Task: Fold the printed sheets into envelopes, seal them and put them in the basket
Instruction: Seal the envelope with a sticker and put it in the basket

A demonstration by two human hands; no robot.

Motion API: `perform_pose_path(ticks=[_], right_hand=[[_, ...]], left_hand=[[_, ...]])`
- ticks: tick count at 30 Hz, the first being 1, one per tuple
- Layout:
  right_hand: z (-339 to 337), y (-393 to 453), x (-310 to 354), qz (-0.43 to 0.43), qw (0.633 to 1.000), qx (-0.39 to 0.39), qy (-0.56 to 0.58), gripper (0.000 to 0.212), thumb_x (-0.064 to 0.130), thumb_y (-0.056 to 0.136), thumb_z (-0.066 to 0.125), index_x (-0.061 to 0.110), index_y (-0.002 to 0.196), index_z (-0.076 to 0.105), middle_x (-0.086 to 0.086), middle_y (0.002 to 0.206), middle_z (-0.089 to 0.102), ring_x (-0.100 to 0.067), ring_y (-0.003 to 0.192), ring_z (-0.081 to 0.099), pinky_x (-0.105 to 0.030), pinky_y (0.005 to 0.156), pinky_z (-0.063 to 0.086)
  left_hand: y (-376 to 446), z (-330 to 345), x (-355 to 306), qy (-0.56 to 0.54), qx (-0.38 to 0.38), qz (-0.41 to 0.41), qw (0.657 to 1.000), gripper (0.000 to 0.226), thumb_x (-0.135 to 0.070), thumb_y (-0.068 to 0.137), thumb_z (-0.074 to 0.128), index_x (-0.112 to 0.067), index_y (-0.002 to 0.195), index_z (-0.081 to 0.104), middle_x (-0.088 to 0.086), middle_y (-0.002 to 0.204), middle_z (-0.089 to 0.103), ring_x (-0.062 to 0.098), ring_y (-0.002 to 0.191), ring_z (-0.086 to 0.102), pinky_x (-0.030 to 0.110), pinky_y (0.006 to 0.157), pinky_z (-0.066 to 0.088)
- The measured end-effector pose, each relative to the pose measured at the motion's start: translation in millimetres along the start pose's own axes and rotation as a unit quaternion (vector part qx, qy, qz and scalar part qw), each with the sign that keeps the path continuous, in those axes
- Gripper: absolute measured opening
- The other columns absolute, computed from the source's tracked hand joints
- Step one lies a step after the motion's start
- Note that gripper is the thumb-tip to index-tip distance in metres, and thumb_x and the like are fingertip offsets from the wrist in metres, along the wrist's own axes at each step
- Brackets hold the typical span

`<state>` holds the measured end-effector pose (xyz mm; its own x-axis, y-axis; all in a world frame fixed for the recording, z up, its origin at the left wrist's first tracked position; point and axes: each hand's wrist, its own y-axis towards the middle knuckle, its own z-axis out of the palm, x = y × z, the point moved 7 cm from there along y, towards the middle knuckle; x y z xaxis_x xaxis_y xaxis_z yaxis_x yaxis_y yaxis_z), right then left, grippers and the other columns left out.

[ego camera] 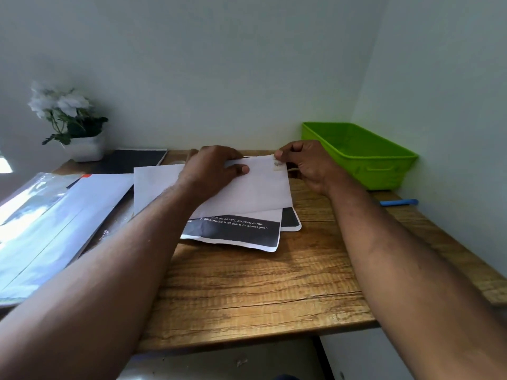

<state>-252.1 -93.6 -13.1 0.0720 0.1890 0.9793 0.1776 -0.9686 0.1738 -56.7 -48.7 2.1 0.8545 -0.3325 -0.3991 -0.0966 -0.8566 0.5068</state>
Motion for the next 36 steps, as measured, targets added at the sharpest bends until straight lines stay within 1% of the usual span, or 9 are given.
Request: perform_pose_path(ticks=[4,7,11,19,23,26,28,32,36], right_hand=[[-7,-1,12,-0.057,0.997,-0.047,0.008,0.014,0.007,0.085,0.067,0.012,0.071,0.065,0.001,0.067,0.065,-0.011,0.059,0.06,-0.026,0.058,0.051],[-8,-6,19,-0.041,0.996,-0.048,0.067,0.008,0.022,0.088,0.066,0.016,0.09,0.069,0.003,0.078,0.07,-0.014,0.067,0.063,-0.029,0.063,0.051],[-38,-11,33,-0.037,0.985,-0.111,0.129,0.045,0.054,0.085,0.057,0.013,0.099,0.071,-0.001,0.095,0.072,-0.018,0.077,0.061,-0.032,0.068,0.046],[-104,-39,78,-0.214,0.914,-0.295,0.178,0.017,0.029,0.092,0.059,0.015,0.088,0.068,-0.004,0.085,0.069,-0.017,0.074,0.063,-0.028,0.063,0.052],[-126,-40,76,-0.221,0.909,-0.337,0.106,0.006,0.023,0.089,0.064,0.022,0.087,0.069,-0.001,0.081,0.07,-0.018,0.078,0.065,-0.035,0.075,0.052],[-137,-44,75,-0.217,0.907,-0.355,-0.056,0.014,0.022,0.089,0.064,0.016,0.097,0.073,0.002,0.09,0.07,-0.019,0.093,0.066,-0.023,0.082,0.047],[-141,-44,75,-0.209,0.891,-0.364,-0.171,0.022,0.022,0.09,0.062,0.01,0.105,0.071,-0.002,0.1,0.071,-0.019,0.098,0.065,-0.018,0.082,0.043],[-146,-39,70,-0.19,0.855,-0.387,-0.287,0.037,0.021,0.091,0.058,0.011,0.128,0.059,-0.011,0.119,0.065,-0.028,0.109,0.06,-0.037,0.092,0.048],[-159,-38,57,-0.099,0.812,-0.417,-0.396,0.048,0.017,0.092,0.053,0.017,0.14,0.045,-0.009,0.132,0.054,-0.03,0.119,0.051,-0.04,0.094,0.042]], left_hand=[[1,-12,-5,-0.012,-0.002,-0.017,1.0,0.025,-0.036,0.089,0.067,-0.02,0.107,0.073,0.006,0.106,0.072,0.028,0.102,0.064,0.039,0.088,0.052],[6,-28,-13,-0.023,-0.03,-0.01,0.999,0.017,-0.03,0.087,0.068,-0.017,0.097,0.075,0.007,0.096,0.074,0.029,0.095,0.065,0.038,0.084,0.053],[18,-57,-29,-0.058,-0.102,-0.036,0.992,0.015,-0.027,0.086,0.069,-0.015,0.091,0.076,0.007,0.087,0.072,0.028,0.086,0.063,0.034,0.076,0.05],[72,-57,-96,-0.392,-0.138,-0.117,0.902,0.011,-0.014,0.087,0.069,-0.011,0.077,0.068,0.006,0.076,0.065,0.02,0.067,0.059,0.029,0.062,0.05],[106,-20,-126,-0.521,-0.129,-0.163,0.828,0.005,-0.008,0.089,0.066,-0.012,0.086,0.066,0.011,0.091,0.065,0.022,0.077,0.058,0.041,0.079,0.054],[127,1,-136,-0.57,-0.14,-0.194,0.786,0.007,-0.008,0.091,0.064,-0.013,0.087,0.064,0.008,0.097,0.063,0.021,0.083,0.055,0.037,0.086,0.052],[140,10,-143,-0.601,-0.152,-0.199,0.759,0.013,-0.007,0.092,0.062,-0.016,0.082,0.061,0.002,0.091,0.061,0.019,0.082,0.054,0.031,0.081,0.05],[164,28,-154,-0.634,-0.173,-0.194,0.728,0.012,-0.001,0.093,0.058,-0.011,0.09,0.063,0.006,0.091,0.062,0.019,0.08,0.054,0.031,0.079,0.05],[180,63,-164,-0.627,-0.157,-0.194,0.738,0.025,0.011,0.089,0.045,-0.008,0.08,0.06,0.001,0.07,0.052,0.015,0.06,0.043,0.02,0.055,0.038]])
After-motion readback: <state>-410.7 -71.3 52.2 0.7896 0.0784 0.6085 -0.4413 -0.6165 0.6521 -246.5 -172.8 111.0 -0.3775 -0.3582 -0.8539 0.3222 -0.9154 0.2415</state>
